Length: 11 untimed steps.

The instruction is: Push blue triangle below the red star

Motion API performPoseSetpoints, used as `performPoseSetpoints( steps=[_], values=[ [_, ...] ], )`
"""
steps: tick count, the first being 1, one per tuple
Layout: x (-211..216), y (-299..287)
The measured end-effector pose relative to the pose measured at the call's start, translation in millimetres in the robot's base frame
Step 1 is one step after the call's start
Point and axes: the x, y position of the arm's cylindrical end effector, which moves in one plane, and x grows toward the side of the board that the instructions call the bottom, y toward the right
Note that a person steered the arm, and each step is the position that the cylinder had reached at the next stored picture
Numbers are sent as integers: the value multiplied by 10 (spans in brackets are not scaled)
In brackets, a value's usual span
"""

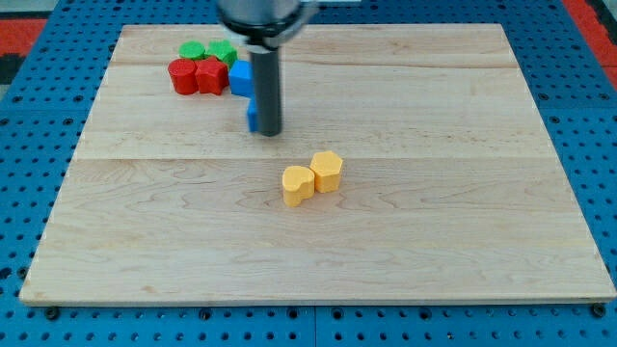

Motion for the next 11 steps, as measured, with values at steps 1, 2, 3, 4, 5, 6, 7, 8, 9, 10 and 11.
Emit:
performPoseSetpoints(
  steps=[1, 2, 3, 4, 5, 6, 7, 8, 9, 10, 11],
  values=[
    [40, -118],
    [117, 397],
    [16, 828],
    [-6, 374],
    [-150, 216],
    [-150, -150],
    [-301, -346],
    [-311, -346],
    [-497, -346],
    [-505, -326],
    [12, -109]
  ],
)
